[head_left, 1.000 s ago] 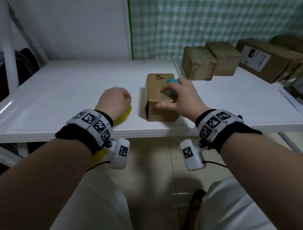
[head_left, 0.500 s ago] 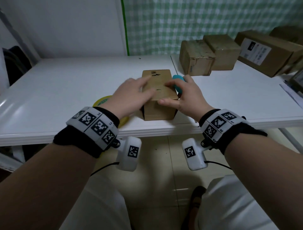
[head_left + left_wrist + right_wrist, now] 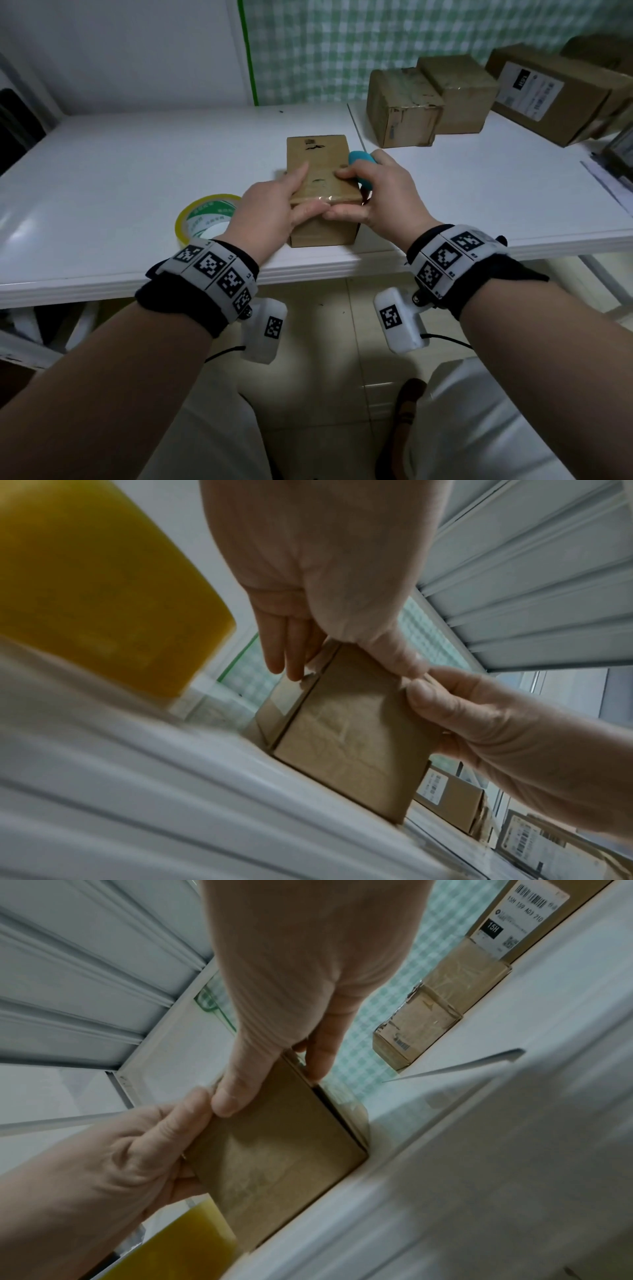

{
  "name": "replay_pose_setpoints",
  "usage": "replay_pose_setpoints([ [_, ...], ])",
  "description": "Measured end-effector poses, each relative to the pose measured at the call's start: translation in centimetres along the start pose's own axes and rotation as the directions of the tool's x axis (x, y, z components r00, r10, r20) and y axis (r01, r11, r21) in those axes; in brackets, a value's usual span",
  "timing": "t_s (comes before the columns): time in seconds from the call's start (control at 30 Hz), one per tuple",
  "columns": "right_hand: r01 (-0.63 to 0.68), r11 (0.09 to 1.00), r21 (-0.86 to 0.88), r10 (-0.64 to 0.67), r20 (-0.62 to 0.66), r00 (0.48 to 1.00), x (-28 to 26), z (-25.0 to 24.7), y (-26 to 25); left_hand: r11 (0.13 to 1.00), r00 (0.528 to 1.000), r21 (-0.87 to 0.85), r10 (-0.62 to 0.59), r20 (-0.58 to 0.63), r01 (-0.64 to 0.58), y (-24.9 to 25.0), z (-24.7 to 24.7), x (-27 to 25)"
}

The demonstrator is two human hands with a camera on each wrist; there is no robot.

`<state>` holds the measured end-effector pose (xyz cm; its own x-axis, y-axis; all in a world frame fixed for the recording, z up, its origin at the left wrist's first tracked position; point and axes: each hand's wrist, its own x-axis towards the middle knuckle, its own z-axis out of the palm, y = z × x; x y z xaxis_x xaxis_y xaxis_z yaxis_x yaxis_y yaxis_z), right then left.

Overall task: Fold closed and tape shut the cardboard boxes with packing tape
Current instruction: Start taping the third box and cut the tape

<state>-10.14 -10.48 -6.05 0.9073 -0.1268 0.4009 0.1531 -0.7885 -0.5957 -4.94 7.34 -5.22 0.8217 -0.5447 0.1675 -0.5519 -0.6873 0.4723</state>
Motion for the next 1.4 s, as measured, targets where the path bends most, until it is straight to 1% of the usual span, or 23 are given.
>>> replay_pose_setpoints([
  [0.17,-0.015,0.999,-0.031,0.016,0.022,1.000,-0.2,-0.2,-0.2,0.999,1.000,0.046,0.013,0.003,-0.013,-0.3,-0.3,-0.1],
  [0.23,-0.028,0.999,-0.038,0.030,0.041,0.999,-0.3,-0.4,-0.3,0.997,0.999,0.079,0.018,0.027,-0.020,-0.3,-0.5,-0.2],
  [0.3,-0.066,0.998,-0.011,0.066,0.055,0.996,-0.4,-0.6,-0.4,0.993,0.997,0.116,-0.005,0.079,-0.004,-0.3,-0.8,-0.1],
  [0.37,-0.124,0.990,0.065,0.122,0.033,0.992,-0.2,-0.7,-0.4,0.973,0.993,0.230,-0.028,0.113,0.001,0.1,-1.3,0.1],
  [0.4,-0.148,0.984,0.098,0.146,0.020,0.989,-0.1,-0.6,-0.4,0.950,0.994,0.313,-0.019,0.110,-0.016,0.6,-1.4,0.1],
  [0.43,-0.166,0.978,0.129,0.166,0.009,0.986,0.1,-0.4,-0.3,0.925,0.995,0.376,0.018,0.101,-0.055,1.2,-1.4,0.0],
  [0.47,-0.182,0.970,0.160,0.185,0.000,0.983,0.1,-0.2,-0.2,0.908,0.991,0.403,0.081,0.107,-0.117,1.9,-1.3,-0.2],
  [0.53,-0.210,0.953,0.217,0.217,-0.008,0.976,0.0,0.2,0.1,0.887,0.964,0.386,0.195,0.183,-0.253,2.8,-0.7,-0.7],
  [0.6,-0.225,0.939,0.260,0.235,-0.006,0.972,-0.1,0.6,0.2,0.869,0.943,0.386,0.227,0.245,-0.309,3.1,-0.6,-1.1],
  [0.67,-0.225,0.936,0.272,0.235,-0.004,0.972,-0.2,0.7,0.2,0.855,0.936,0.405,0.226,0.269,-0.323,2.8,-1.1,-0.7],
  [0.73,-0.229,0.936,0.266,0.237,0.001,0.972,-0.1,0.7,0.1,0.853,0.930,0.413,0.197,0.310,-0.318,2.5,-1.6,-0.2],
  [0.83,-0.248,0.927,0.281,0.255,0.013,0.967,-0.1,0.6,0.0,0.849,0.926,0.451,0.107,0.363,-0.275,2.4,-2.0,0.9],
  [0.93,-0.259,0.922,0.289,0.268,0.008,0.963,-0.1,0.6,-0.1,0.855,0.936,0.468,0.054,0.347,-0.223,2.8,-2.0,1.4],
  [1.0,-0.260,0.920,0.292,0.272,-0.001,0.962,-0.3,0.5,0.0,0.859,0.935,0.446,0.098,0.340,-0.252,3.2,-1.7,0.8],
  [1.07,-0.245,0.925,0.290,0.259,-0.009,0.966,-0.4,0.3,0.1,0.855,0.910,0.391,0.193,0.367,-0.340,3.4,-1.3,-0.1],
  [1.1,-0.241,0.927,0.288,0.254,-0.008,0.967,-0.5,0.2,0.1,0.860,0.899,0.362,0.217,0.380,-0.361,3.4,-1.3,-0.4],
  [1.13,-0.235,0.931,0.279,0.246,-0.007,0.969,-0.4,0.3,0.0,0.868,0.896,0.346,0.212,0.389,-0.355,3.2,-1.5,-0.5],
  [1.23,-0.225,0.944,0.242,0.234,-0.009,0.972,-0.3,0.4,-0.4,0.875,0.903,0.388,0.116,0.413,-0.290,2.6,-2.3,0.8],
  [1.3,-0.235,0.939,0.249,0.246,-0.011,0.969,-0.4,0.4,-0.4,0.885,0.908,0.391,0.076,0.413,-0.252,2.1,-2.3,1.6],
  [1.37,-0.250,0.936,0.247,0.261,-0.011,0.965,-0.6,0.4,-0.5,0.925,0.924,0.331,0.050,0.378,-0.185,1.9,-1.8,2.0],
  [1.4,-0.254,0.936,0.244,0.265,-0.015,0.964,-0.7,0.3,-0.6,0.951,0.934,0.283,0.016,0.357,-0.125,1.7,-1.5,2.1],
])
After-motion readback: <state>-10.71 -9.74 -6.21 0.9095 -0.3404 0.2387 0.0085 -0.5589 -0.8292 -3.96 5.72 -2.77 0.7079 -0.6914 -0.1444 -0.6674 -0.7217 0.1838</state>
